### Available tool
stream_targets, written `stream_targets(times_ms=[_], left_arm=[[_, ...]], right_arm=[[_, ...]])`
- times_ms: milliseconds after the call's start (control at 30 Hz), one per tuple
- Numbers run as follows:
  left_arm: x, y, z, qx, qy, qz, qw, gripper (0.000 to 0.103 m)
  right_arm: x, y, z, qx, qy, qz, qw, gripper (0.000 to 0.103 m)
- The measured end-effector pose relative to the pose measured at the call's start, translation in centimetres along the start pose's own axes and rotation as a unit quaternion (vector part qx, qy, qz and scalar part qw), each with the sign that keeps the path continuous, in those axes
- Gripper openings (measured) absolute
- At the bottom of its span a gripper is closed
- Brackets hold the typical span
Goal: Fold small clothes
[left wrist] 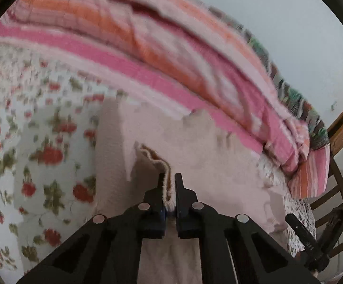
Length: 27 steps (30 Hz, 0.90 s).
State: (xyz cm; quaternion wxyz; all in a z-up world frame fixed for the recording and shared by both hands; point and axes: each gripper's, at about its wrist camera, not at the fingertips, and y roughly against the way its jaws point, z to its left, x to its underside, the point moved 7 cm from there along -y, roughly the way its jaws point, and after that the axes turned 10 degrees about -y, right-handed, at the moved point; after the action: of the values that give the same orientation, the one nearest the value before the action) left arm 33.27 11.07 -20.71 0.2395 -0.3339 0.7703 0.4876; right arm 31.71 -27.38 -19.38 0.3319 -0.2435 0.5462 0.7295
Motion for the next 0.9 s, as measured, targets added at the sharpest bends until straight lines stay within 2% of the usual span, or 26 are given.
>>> stream_targets(times_ms=[33,100,133,267,333,400,533,633,700,900], left_arm=[[-0.8,1.1,-0.5,0.001,-0.011,-0.034,0.9994,0.006],[-1.9,2.6,-1.4,-0.010,-0.038,-0.073,0.9965,0.006],[-2.1,2.8,-1.6,-0.020,-0.048,-0.080,0.9954,0.006],[-1.1,0.6,-0.9,-0.085,-0.077,-0.048,0.9922,0.006],[-0.6,-0.4,-0.2,-0.104,-0.079,-0.028,0.9910,0.006],[-0.2,-1.1,0.7,-0.108,-0.066,-0.004,0.9920,0.009],[0.3,-1.6,1.8,-0.101,-0.054,0.020,0.9932,0.010],[0.5,-1.3,1.4,-0.107,-0.072,0.020,0.9915,0.012],[0.6,-1.2,1.1,-0.110,-0.083,0.019,0.9903,0.015],[0.1,0.3,0.9,-0.118,-0.085,-0.004,0.9893,0.015]], right_arm=[[-0.5,0.3,-0.2,0.002,-0.006,-0.011,1.000,0.068],[-1.2,0.7,-0.5,0.004,-0.012,-0.023,1.000,0.068],[-1.4,0.9,-0.8,0.005,-0.016,-0.030,0.999,0.068],[-0.8,-0.6,-1.6,0.031,-0.023,-0.015,0.999,0.068],[0.0,-2.1,-1.9,0.050,-0.016,0.015,0.999,0.068],[0.6,-2.9,-1.9,0.053,-0.013,0.039,0.998,0.068],[0.9,-2.8,-2.2,0.051,-0.018,0.040,0.998,0.068],[0.9,-2.9,-2.2,0.056,-0.018,0.052,0.997,0.071],[0.7,-2.6,-2.3,0.068,-0.019,0.047,0.996,0.090],[0.1,-1.4,-2.4,0.091,-0.020,0.022,0.995,0.092]])
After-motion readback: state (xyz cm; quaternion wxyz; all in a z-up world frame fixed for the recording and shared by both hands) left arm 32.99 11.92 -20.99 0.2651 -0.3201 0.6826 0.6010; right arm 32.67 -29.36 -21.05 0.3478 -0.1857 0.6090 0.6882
